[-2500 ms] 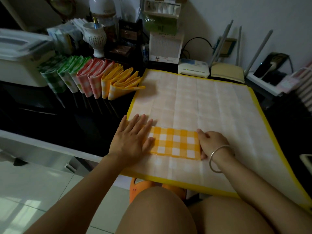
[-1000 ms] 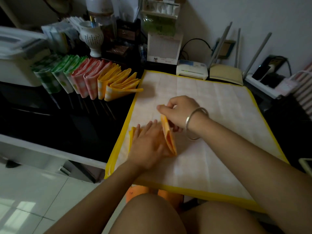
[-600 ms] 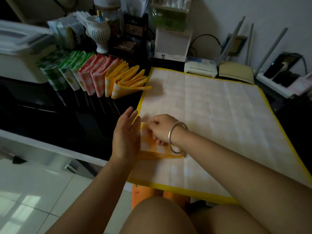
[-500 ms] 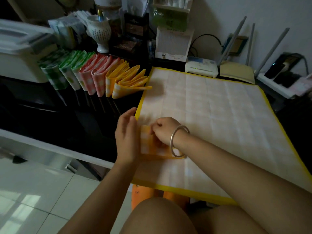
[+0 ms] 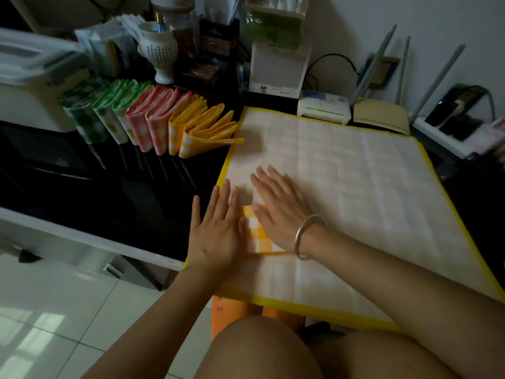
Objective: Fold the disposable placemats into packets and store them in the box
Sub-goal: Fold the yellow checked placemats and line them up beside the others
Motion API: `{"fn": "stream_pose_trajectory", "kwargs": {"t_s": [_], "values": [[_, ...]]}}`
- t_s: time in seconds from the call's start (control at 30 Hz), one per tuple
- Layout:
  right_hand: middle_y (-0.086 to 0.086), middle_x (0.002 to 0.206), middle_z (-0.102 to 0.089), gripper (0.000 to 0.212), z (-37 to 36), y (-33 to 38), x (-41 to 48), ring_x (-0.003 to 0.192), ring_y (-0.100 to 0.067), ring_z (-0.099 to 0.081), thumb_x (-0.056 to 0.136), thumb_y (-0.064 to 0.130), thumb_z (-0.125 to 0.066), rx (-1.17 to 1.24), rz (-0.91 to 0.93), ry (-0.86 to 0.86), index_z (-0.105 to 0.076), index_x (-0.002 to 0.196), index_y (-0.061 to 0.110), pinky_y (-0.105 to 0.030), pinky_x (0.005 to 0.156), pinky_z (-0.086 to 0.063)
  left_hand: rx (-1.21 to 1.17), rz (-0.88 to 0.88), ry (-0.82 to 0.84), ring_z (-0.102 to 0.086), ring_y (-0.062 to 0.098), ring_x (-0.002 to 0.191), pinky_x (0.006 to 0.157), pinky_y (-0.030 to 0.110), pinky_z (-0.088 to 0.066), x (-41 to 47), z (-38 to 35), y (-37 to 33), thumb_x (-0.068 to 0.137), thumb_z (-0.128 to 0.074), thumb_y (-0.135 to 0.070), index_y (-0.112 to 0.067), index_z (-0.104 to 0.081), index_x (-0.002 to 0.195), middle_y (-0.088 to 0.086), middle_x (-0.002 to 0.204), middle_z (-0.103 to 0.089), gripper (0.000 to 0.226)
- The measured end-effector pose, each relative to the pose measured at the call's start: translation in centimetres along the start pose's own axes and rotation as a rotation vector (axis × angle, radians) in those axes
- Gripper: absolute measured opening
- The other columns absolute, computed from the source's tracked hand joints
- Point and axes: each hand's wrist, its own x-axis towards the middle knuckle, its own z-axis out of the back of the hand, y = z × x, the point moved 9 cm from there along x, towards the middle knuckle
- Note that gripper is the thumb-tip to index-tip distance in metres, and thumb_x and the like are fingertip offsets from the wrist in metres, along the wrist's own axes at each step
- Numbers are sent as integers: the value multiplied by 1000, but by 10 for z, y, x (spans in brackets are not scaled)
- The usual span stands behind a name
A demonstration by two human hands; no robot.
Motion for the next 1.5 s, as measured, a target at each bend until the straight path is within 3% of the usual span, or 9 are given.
{"fn": "stream_pose_trajectory", "kwargs": {"t_s": [0.2, 0.37, 0.53, 0.67, 0.8, 0.9, 1.03, 1.33, 1.5], "values": [[1, 161, -4, 78, -39, -12, -9, 148, -18, 2, 85, 52, 2, -115, 4, 141, -9, 153, 16, -41, 120, -1, -14, 5, 1, 3, 17, 150, 119, 45, 13, 1, 0, -2, 95, -1, -48, -19, -10, 156, 0, 164, 0, 68], [-5, 134, -49, 62, -18, -1, -4, 124, -27, -44, 87, 50, -24, -83, 16, 51, -50, 134, 20, -41, 103, -33, -17, 18, 0, 2, 17, 151, 120, 46, 10, -1, -2, 0, 96, -3, -48, -21, -10, 156, -1, 164, -1, 67], [2, 114, -62, 35, -3, -16, 23, 108, -20, -59, 85, 37, -66, 126, -143, 565, -62, 116, 21, -31, 94, -46, -33, 18, 4, 0, 17, 151, 121, 46, 8, -1, 2, -3, 94, 0, -47, -21, -13, 156, -1, 164, -3, 69], [-5, 98, -70, 36, -16, -12, 42, 93, -26, -67, 79, 41, -72, -84, -146, 853, -69, 99, 11, -40, 87, -55, -40, 0, 16, 0, 17, 151, 121, 46, 8, -3, 3, -3, 94, 0, -49, -23, -11, 156, -1, 164, -3, 68], [-5, 84, -68, 27, -18, -20, 30, 68, -17, -66, 84, 21, -69, 321, -446, 988, -65, 107, 8, -25, 58, -55, -174, -26, 6, -10, 14, 150, 122, 40, -2, -5, 11, 1, 94, -7, -56, -29, -15, 155, -4, 163, -11, 67], [-5, 81, -65, 23, -11, -26, 31, 62, -13, -63, 85, 16, -68, 596, -540, 894, -61, 105, 8, -20, 51, -51, -366, 23, -128, -30, 15, 143, 118, 40, -25, 2, 41, 22, 96, -25, -57, -21, -30, 152, 0, 158, -31, 66], [-8, 79, -57, 12, 12, -44, 61, 62, -16, -55, 90, 17, -60, 906, -714, 492, -55, 96, 8, -19, 44, -47, -429, 100, -333, -40, 21, 136, 108, 43, -39, 24, 80, 62, 98, -42, -33, -14, -40, 144, 6, 149, -42, 50], [-11, 77, -52, 12, 16, -32, 113, 61, -18, -52, 92, 12, -49, 1140, -871, 285, -46, 82, 7, -16, 34, -41, 31, -138, -230, -19, 25, 149, 120, 51, -18, 100, 87, 84, 83, -41, -15, -11, -37, 148, 9, 158, -29, 66], [-15, 86, -63, 13, 21, -50, 141, 71, -30, -65, 82, 19, -58, 965, -874, 39, -57, 86, 6, -34, 54, -57, 62, -131, -239, -26, 26, 146, 119, 50, -22, 110, 85, 98, 84, -49, -9, -11, -43, 146, 8, 153, -39, 62]]}}
